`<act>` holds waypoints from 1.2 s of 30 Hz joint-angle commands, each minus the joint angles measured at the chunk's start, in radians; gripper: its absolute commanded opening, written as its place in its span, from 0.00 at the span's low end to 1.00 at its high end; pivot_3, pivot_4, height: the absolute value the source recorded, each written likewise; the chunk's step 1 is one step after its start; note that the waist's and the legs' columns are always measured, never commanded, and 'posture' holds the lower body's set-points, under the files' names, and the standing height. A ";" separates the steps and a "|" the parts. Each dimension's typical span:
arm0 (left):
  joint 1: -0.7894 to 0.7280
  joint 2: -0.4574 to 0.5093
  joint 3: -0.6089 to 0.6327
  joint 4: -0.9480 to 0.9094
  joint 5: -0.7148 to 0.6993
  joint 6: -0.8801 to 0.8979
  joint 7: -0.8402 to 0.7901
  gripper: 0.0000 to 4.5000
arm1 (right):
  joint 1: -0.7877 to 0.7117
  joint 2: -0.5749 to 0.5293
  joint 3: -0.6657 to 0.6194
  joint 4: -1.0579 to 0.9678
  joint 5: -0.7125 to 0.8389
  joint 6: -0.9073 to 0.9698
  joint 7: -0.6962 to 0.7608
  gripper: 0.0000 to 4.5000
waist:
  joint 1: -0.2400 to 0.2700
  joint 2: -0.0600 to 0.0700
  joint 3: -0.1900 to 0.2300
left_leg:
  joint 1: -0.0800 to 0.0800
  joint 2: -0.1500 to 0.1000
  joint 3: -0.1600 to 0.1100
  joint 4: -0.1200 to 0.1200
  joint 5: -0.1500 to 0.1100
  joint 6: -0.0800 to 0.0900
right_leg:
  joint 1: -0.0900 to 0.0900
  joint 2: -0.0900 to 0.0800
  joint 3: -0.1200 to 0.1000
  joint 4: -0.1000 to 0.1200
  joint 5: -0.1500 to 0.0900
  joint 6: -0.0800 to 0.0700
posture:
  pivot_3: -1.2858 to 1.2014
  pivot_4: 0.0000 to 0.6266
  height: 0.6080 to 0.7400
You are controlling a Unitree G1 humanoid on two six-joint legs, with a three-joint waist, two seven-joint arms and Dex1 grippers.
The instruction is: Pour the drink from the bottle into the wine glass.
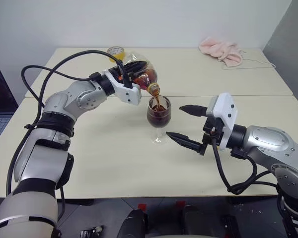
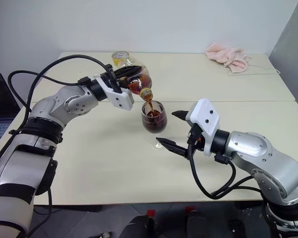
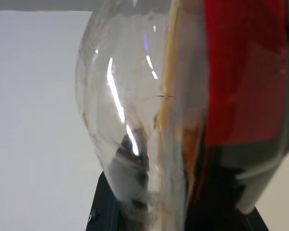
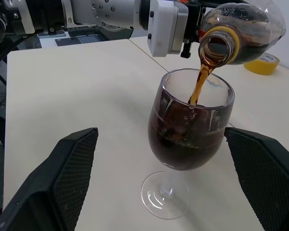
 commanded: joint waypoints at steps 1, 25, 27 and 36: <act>-0.028 0.006 0.026 -0.008 -0.048 0.007 -0.006 0.16 | -0.003 0.002 -0.013 -0.035 0.020 -0.005 -0.001 1.00 | 0.000 0.000 0.000 | 0.000 0.000 0.000 0.000 0.000 0.000 | 0.000 0.000 0.000 0.000 0.000 0.000 | 0.52 0.24 1.00; 0.169 -0.067 0.144 -0.269 -0.425 0.249 -0.307 0.16 | 0.000 0.009 -0.006 -0.028 0.003 -0.021 0.004 1.00 | -0.006 0.000 0.000 | -0.007 -0.001 -0.003 0.009 0.000 0.000 | -0.001 -0.001 -0.002 0.001 0.000 0.000 | 0.52 0.24 1.00; 0.204 -0.088 0.169 -0.315 -0.504 0.334 -0.359 0.16 | 0.003 0.011 -0.005 -0.036 -0.004 -0.048 0.019 1.00 | -0.006 0.000 0.000 | -0.007 -0.001 -0.004 0.009 0.000 0.000 | -0.001 -0.001 -0.002 0.001 0.000 0.000 | 0.52 0.24 1.00; 0.427 -0.189 0.338 -0.617 -0.752 0.845 -0.393 0.16 | 0.021 0.016 -0.025 -0.040 0.028 -0.082 0.062 1.00 | -0.012 0.000 0.000 | -0.008 -0.001 -0.006 0.010 0.000 0.000 | -0.001 -0.001 -0.003 0.001 0.000 0.000 | 0.52 0.24 1.00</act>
